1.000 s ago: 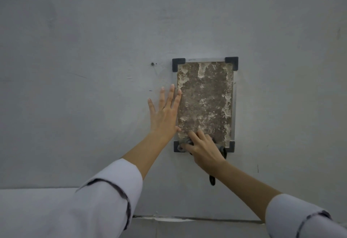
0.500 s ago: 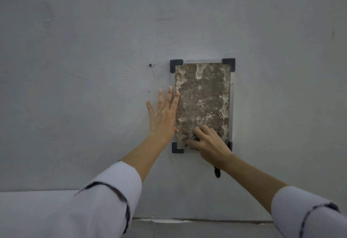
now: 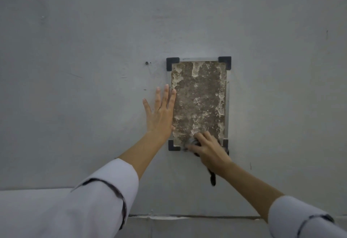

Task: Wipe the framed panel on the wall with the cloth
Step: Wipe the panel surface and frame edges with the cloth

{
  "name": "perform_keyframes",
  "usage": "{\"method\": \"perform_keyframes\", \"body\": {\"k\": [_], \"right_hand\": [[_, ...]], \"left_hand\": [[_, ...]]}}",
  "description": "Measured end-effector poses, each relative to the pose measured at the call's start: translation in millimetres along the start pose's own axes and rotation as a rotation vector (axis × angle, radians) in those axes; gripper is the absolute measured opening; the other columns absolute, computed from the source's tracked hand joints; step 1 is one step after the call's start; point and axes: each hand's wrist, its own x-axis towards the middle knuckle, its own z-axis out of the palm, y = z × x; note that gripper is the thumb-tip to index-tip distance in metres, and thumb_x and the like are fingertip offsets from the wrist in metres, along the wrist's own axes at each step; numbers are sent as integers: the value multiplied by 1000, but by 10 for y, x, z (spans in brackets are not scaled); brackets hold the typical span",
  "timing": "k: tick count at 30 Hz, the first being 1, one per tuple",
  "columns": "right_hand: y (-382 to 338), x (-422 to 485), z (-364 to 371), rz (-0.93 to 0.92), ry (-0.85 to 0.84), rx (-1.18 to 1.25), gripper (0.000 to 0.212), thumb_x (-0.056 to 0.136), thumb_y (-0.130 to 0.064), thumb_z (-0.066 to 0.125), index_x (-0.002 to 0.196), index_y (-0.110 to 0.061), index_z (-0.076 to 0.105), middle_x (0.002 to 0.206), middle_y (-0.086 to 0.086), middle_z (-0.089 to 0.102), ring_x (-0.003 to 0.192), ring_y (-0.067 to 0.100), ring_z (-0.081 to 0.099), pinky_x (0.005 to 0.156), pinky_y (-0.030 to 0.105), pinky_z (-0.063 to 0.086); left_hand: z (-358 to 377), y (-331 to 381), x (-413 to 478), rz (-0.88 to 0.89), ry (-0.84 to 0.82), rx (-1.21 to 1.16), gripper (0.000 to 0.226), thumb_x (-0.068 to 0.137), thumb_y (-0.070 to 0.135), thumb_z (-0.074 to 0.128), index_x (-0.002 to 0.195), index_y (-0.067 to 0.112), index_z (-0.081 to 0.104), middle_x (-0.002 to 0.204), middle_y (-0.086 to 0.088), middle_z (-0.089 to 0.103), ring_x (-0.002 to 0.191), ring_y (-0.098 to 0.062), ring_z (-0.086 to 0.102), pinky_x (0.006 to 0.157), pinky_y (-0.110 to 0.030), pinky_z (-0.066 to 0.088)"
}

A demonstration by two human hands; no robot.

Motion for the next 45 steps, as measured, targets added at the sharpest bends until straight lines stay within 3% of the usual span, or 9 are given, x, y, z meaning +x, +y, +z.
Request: {"method": "perform_keyframes", "body": {"k": [5,14,18,22,25,30,37,42,45], "right_hand": [[237,194,-189,201,230,-36,42,71,4,73,108,-15,68,106,15,54,88,32,47,71,47,48],[164,-232,20,84,13,-31,47,68,10,68,105,-20,65,104,9,50,87,28,43,66,43,47],[304,55,-273,152,151,1,33,72,9,66,96,-15,69,99,13,53,86,30,45,67,41,44],[421,206,-320,331,331,-18,49,71,15,62,110,-14,69,105,17,54,88,32,44,69,43,47],[337,-140,-79,223,186,-73,60,62,18,60,111,-16,65,106,14,52,90,32,46,68,46,51],[348,-401,-104,156,25,-24,49,68,15,58,104,-17,65,101,12,51,88,29,45,68,46,50],[695,264,-595,361,294,-28,37,74,9,63,104,-13,67,100,15,50,86,30,42,65,44,46],[461,-401,-149,274,103,-53,63,59,17,68,109,-20,56,107,10,47,90,27,42,64,45,50],[409,-641,-59,250,61,-18,59,58,19,68,104,-17,59,104,7,47,85,26,42,64,42,50]], "left_hand": [[-11,163,19,133,22,-30,120,81,7,69,148,27,-28,154,-7,-35,142,-34,-27,113,-66,1],[-16,308,15,189,-15,-62,114,78,37,70,152,27,-16,156,-8,-30,143,-34,-25,117,-60,0],[41,335,24,191,-13,-44,122,76,51,73,151,24,-19,155,-12,-31,143,-38,-25,118,-57,2],[125,402,38,175,-11,-15,127,76,49,76,150,17,-23,152,-19,-34,140,-44,-27,119,-53,2],[136,439,46,167,-16,-4,129,75,56,73,149,14,-24,151,-22,-35,139,-46,-28,119,-54,2],[121,438,28,170,-11,-10,130,74,58,72,149,14,-25,149,-21,-39,138,-45,-30,119,-53,2],[187,446,49,130,-2,-9,132,75,41,80,147,18,-28,150,-18,-38,139,-43,-30,116,-49,-5],[156,451,44,163,-15,-7,128,76,56,72,148,15,-26,149,-21,-39,138,-45,-30,118,-52,-2],[144,436,31,166,-10,-16,129,74,59,71,149,15,-25,149,-20,-39,138,-45,-31,118,-51,-2]]}}
